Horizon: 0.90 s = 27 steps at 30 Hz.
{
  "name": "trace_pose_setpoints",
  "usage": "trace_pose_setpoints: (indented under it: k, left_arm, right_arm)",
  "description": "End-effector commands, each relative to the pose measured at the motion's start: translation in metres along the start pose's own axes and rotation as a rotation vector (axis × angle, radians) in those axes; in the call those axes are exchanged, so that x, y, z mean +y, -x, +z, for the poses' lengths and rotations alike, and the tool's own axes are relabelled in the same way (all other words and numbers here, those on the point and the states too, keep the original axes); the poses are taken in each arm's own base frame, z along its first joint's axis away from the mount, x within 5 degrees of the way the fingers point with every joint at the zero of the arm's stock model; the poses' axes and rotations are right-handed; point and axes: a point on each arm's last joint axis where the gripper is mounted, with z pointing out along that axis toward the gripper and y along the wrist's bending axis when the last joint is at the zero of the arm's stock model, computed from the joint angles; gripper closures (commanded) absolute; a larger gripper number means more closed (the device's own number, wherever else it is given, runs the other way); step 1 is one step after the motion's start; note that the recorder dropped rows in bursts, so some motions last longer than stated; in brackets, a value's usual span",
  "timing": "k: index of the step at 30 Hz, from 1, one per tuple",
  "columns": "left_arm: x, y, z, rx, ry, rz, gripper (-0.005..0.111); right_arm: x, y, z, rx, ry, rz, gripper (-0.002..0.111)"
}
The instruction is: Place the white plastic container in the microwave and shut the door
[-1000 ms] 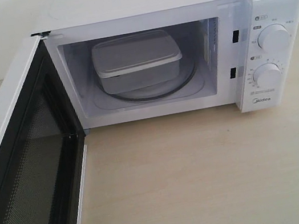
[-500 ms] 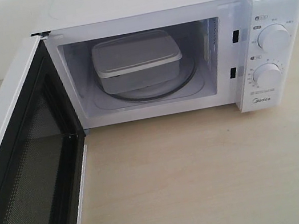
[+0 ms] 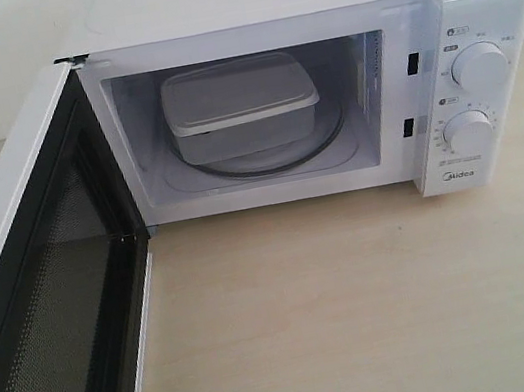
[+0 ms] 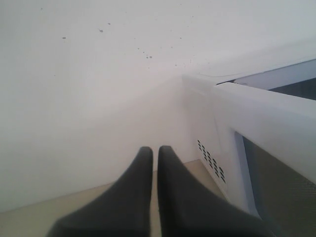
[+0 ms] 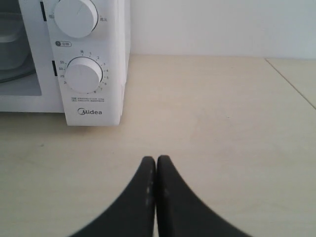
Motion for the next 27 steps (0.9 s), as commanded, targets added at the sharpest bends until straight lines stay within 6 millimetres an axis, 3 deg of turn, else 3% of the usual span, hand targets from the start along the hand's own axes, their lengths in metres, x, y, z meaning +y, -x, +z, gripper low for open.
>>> trace_pose_setpoints:
  k: [1, 15, 17, 21, 23, 25, 26, 27]
  left_arm:
    - [-0.001, 0.000, 0.000, -0.011, -0.005, 0.000, 0.102]
    - [-0.001, 0.000, 0.000, -0.013, -0.005, 0.072, 0.102]
    - [-0.001, 0.000, 0.000, -0.017, -0.007, 0.210, 0.102]
    - [-0.004, 0.013, -0.001, -0.162, -0.018, 0.247, 0.102]
    - [-0.007, 0.029, -0.006, -0.350, -0.034, 0.245, 0.102]
    - [-0.011, 0.046, -0.014, -0.559, -0.069, 0.180, 0.102]
    - [-0.011, 0.055, -0.021, -0.663, -0.160, -0.086, 0.102]
    - [-0.011, 0.059, -0.024, -0.705, -0.220, -0.245, 0.102]
  right_arm:
    - [0.000, 0.001, 0.000, -0.007, -0.003, 0.004, 0.108]
    - [0.000, 0.001, 0.000, -0.007, -0.003, 0.004, 0.108]
    - [0.000, 0.001, 0.000, -0.007, -0.003, 0.004, 0.108]
    - [0.000, 0.001, 0.000, -0.007, -0.003, 0.004, 0.108]
    - [0.000, 0.001, 0.000, -0.007, -0.003, 0.004, 0.108]
    - [0.000, 0.001, 0.000, -0.007, -0.003, 0.004, 0.108]
    - [0.000, 0.001, 0.000, -0.007, -0.003, 0.004, 0.108]
    - [0.000, 0.001, 0.000, -0.007, -0.003, 0.004, 0.108]
